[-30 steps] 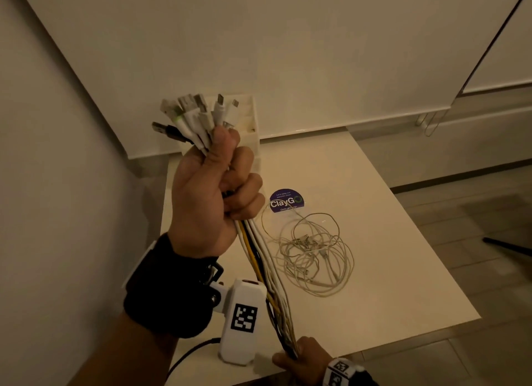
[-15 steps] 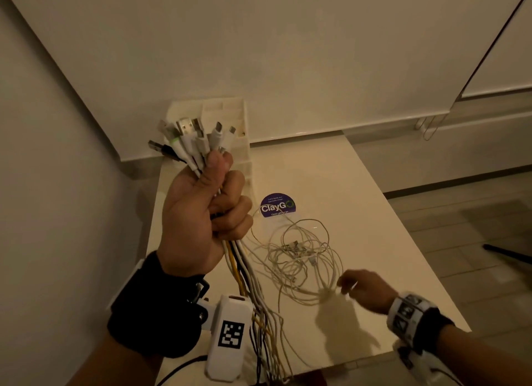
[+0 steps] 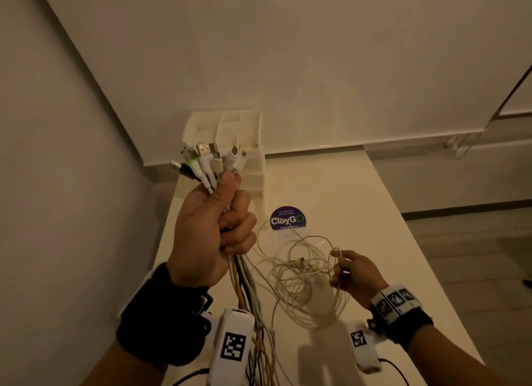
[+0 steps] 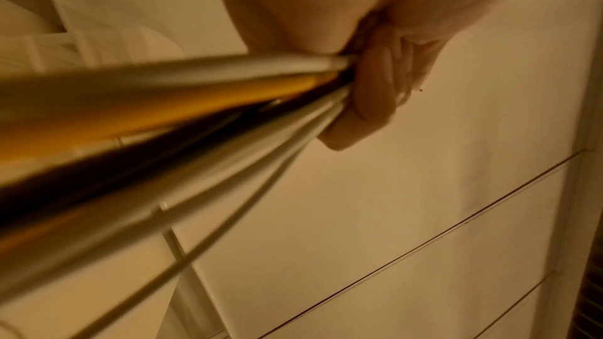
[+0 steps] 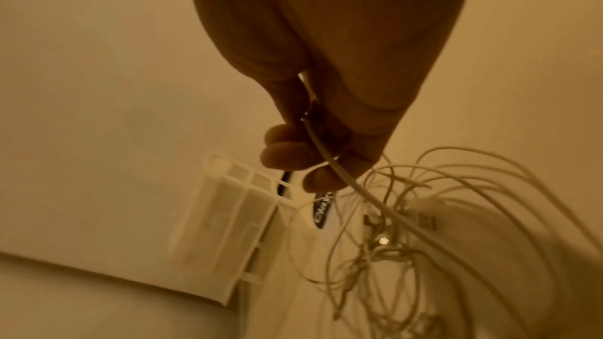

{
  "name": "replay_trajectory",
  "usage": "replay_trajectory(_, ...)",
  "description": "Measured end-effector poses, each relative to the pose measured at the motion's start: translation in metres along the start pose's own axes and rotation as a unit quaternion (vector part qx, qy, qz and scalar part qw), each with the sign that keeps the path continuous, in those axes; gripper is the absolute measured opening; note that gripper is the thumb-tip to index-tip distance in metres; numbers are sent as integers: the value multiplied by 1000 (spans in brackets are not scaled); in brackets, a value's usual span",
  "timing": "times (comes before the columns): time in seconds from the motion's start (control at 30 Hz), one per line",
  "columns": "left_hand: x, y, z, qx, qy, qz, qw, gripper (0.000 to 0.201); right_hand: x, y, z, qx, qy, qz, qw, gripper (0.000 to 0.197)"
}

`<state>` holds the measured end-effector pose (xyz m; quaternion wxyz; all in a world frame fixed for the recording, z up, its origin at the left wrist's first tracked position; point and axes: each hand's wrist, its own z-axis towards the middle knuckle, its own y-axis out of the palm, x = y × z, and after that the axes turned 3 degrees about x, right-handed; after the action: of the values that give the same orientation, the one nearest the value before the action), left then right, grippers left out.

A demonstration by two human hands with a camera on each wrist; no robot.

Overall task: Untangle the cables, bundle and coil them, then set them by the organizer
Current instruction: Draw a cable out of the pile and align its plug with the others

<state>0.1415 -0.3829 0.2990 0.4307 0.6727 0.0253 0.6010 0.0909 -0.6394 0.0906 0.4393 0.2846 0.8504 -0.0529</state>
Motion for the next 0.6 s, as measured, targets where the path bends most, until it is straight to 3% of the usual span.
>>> replay_trajectory(0.2, -16, 3, 15, 49, -13, 15, 999, 29, -33, -6, -55, -142, -126, 8, 982, 45)
replay_trajectory(0.3, -23, 2, 22, 72, -23, 21, 997, 30, -45, 6, -78, -214, -175, -14, 961, 65)
replay_trajectory(0.37, -27, -1, 25, 88, -25, 47, 995, 32, -53, 20, -92, -250, -208, -21, 945, 66)
replay_trajectory(0.5, -35, -3, 30, 111, -33, 105, 988, 40, -68, 49, -115, -283, -306, -91, 904, 53)
replay_trajectory(0.6, -35, -4, 33, 122, -30, 100, 987, 57, -72, 65, -130, -260, -396, -199, 858, 67)
